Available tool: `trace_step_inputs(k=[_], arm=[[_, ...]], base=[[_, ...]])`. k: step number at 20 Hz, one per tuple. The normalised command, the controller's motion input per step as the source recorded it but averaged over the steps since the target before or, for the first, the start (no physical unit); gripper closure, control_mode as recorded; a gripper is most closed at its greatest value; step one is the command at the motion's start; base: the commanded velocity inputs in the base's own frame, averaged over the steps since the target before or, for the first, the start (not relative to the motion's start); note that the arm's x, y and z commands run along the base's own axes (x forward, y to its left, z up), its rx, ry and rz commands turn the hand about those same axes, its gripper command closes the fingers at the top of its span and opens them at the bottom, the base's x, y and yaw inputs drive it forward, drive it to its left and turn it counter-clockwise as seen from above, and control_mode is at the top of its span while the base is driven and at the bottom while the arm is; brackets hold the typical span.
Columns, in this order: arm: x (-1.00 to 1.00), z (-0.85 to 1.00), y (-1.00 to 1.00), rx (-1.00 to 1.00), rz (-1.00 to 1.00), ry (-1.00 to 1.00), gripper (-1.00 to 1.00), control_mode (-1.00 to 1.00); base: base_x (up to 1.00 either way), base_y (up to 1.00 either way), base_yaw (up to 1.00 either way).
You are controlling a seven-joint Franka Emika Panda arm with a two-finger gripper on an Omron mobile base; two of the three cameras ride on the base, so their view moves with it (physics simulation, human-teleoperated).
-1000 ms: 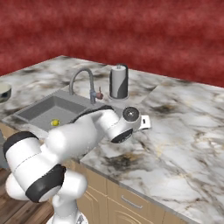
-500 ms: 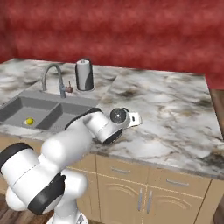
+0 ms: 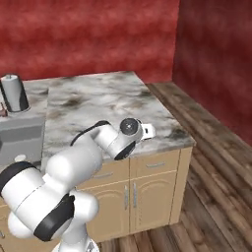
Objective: Clear the mugs and bowl far away from the sink.
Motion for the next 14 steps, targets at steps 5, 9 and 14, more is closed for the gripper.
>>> trace_step_inputs(k=[5, 9, 14], arm=[[0.0, 0.0, 0.0, 0.0, 0.0, 0.0, 1.0, 1.0], [0.0, 0.0, 0.0, 0.0, 0.0, 0.0, 1.0, 1.0], [0.0, 0.0, 0.0, 0.0, 0.0, 0.0, 1.0, 1.0]], base=[[-0.28, 0.38, -0.87], [-0.35, 0.37, -0.9], [-0.07, 0.21, -0.99]])
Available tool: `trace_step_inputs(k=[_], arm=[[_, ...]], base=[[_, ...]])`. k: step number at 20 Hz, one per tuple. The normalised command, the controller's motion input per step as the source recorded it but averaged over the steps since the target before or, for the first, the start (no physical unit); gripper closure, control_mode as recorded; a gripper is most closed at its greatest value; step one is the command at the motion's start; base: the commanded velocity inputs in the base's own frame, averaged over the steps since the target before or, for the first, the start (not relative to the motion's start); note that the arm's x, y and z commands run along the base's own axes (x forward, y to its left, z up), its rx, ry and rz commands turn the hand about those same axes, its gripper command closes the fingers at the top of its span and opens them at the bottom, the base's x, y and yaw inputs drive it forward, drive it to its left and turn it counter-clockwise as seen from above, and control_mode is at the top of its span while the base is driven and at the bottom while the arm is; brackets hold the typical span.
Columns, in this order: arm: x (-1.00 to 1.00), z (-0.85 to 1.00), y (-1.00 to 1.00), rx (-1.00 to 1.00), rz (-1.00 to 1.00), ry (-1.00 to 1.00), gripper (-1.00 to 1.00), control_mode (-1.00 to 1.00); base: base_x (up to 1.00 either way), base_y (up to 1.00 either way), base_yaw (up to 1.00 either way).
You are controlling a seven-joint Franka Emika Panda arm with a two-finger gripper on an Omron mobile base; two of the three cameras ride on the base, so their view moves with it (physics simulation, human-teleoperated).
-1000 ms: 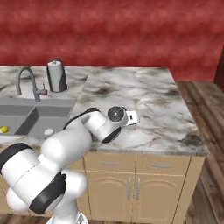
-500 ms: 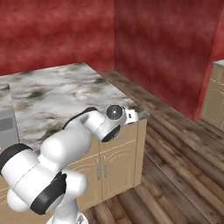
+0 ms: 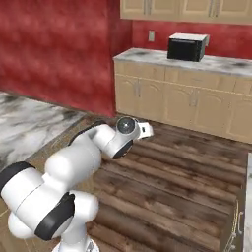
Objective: Clear the mugs and bowl far away from the sink.
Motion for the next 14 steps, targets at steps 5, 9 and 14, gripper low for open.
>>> trace_step_inputs(k=[5, 9, 14], arm=[[0.0, 0.0, 0.0, 0.0, 0.0, 0.0, 1.0, 1.0], [0.0, 0.0, 0.0, 0.0, 0.0, 0.0, 1.0, 1.0], [0.0, 0.0, 0.0, 0.0, 0.0, 0.0, 1.0, 1.0]], base=[[0.0, 0.16, -1.0], [0.0, 0.05, -1.0], [0.0, 0.14, -0.99]])
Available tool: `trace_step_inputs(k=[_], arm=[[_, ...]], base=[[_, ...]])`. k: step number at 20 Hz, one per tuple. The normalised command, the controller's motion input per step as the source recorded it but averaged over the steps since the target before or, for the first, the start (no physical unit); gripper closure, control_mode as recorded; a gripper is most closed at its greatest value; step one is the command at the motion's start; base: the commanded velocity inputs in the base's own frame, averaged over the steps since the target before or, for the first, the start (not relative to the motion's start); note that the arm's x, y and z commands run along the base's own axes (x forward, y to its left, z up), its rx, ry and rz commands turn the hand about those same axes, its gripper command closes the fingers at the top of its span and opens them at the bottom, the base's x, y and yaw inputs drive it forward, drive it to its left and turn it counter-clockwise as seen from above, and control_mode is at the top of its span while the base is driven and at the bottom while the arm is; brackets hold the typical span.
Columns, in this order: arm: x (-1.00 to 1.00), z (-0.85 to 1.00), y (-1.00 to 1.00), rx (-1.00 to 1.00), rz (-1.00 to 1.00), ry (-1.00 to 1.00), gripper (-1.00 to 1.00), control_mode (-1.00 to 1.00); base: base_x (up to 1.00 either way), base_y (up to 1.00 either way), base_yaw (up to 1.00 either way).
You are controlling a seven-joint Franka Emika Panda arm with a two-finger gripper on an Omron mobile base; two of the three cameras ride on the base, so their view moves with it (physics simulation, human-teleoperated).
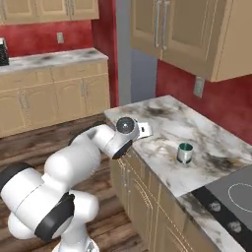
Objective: Clear the mugs and bowl far away from the sink.
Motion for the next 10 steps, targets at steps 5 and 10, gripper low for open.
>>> trace_step_inputs(k=[5, 10], arm=[[0.0, 0.0, 0.0, 0.0, 0.0, 0.0, 1.0, 1.0], [0.0, 0.0, 0.0, 0.0, 0.0, 0.0, 1.0, 1.0]], base=[[-0.1, 0.9, -0.73], [0.21, 1.0, -0.48]])
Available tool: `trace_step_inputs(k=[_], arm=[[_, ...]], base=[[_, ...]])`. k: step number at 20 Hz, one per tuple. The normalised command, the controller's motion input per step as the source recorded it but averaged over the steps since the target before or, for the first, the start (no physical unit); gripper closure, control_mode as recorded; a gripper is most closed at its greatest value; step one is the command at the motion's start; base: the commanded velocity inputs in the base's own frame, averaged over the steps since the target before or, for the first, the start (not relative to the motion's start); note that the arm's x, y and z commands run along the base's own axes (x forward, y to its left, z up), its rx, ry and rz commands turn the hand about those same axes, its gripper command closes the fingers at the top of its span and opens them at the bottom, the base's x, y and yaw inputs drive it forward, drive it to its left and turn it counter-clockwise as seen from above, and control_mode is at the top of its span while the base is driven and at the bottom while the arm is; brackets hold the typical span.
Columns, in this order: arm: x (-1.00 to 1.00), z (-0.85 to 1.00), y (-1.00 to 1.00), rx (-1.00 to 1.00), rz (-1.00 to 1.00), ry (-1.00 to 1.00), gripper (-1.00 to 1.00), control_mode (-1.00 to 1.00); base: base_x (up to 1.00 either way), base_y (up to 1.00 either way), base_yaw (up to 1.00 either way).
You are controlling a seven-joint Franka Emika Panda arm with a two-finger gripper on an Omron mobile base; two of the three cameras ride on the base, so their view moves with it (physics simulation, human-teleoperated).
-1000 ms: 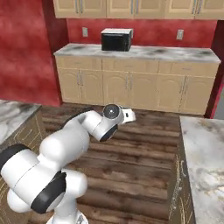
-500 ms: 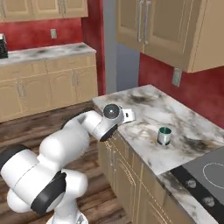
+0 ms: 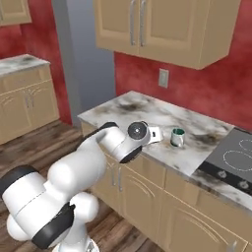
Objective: Clear the mugs and bowl far away from the sink.
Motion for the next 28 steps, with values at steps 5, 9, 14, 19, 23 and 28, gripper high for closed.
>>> trace_step_inputs(k=[5, 9, 14, 19, 23, 28], arm=[[0.0, 0.0, 0.0, 0.0, 0.0, 0.0, 1.0, 1.0], [0.0, 0.0, 0.0, 0.0, 0.0, 0.0, 1.0, 1.0], [0.0, 0.0, 0.0, 0.0, 0.0, 0.0, 1.0, 1.0], [0.0, 0.0, 0.0, 0.0, 0.0, 0.0, 1.0, 1.0], [0.0, 0.0, 0.0, 0.0, 0.0, 0.0, 1.0, 1.0], [0.0, 0.0, 0.0, 0.0, 0.0, 0.0, 1.0, 1.0]], base=[[0.33, 1.0, -0.42], [0.37, 1.0, -0.45], [0.41, 0.92, -0.51], [0.08, 0.15, -0.16], [0.75, 0.0, -0.08], [1.0, 0.01, -0.12]])
